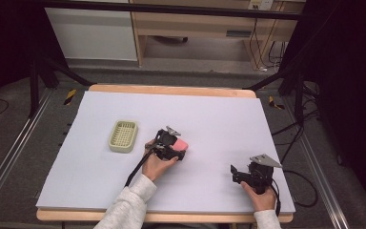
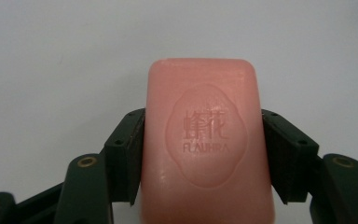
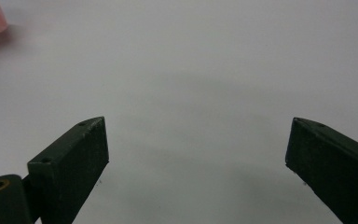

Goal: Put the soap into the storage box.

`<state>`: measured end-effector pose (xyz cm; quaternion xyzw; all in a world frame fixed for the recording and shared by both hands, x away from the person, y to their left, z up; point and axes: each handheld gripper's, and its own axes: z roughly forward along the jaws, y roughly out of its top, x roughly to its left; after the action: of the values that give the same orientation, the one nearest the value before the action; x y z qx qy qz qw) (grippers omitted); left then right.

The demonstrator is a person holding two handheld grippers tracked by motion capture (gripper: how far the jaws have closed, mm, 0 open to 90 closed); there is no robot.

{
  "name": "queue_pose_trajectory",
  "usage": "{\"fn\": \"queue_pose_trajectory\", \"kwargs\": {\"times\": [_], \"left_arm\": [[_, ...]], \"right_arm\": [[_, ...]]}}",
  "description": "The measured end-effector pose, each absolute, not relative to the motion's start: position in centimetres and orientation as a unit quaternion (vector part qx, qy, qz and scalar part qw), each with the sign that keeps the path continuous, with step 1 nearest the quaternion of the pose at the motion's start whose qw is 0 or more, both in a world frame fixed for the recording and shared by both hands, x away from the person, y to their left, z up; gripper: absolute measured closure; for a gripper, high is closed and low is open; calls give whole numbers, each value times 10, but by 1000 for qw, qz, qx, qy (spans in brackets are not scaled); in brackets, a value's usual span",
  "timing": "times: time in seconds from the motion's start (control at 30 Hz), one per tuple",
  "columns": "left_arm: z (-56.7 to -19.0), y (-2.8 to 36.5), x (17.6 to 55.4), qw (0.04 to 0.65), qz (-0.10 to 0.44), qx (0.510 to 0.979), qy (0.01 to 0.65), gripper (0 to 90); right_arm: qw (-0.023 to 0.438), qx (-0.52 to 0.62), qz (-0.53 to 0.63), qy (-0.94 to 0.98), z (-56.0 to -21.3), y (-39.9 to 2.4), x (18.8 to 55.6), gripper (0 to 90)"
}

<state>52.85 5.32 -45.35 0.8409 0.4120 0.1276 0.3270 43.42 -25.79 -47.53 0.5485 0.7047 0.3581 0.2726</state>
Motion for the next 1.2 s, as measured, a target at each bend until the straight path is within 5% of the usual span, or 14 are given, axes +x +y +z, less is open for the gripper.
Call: {"fn": "queue_pose_trajectory", "kwargs": {"times": [1.2], "left_arm": [[-412,123,505,354,154,823,416,374]], "right_arm": [[275,552,355,702,-475,-258,434,61]]}}
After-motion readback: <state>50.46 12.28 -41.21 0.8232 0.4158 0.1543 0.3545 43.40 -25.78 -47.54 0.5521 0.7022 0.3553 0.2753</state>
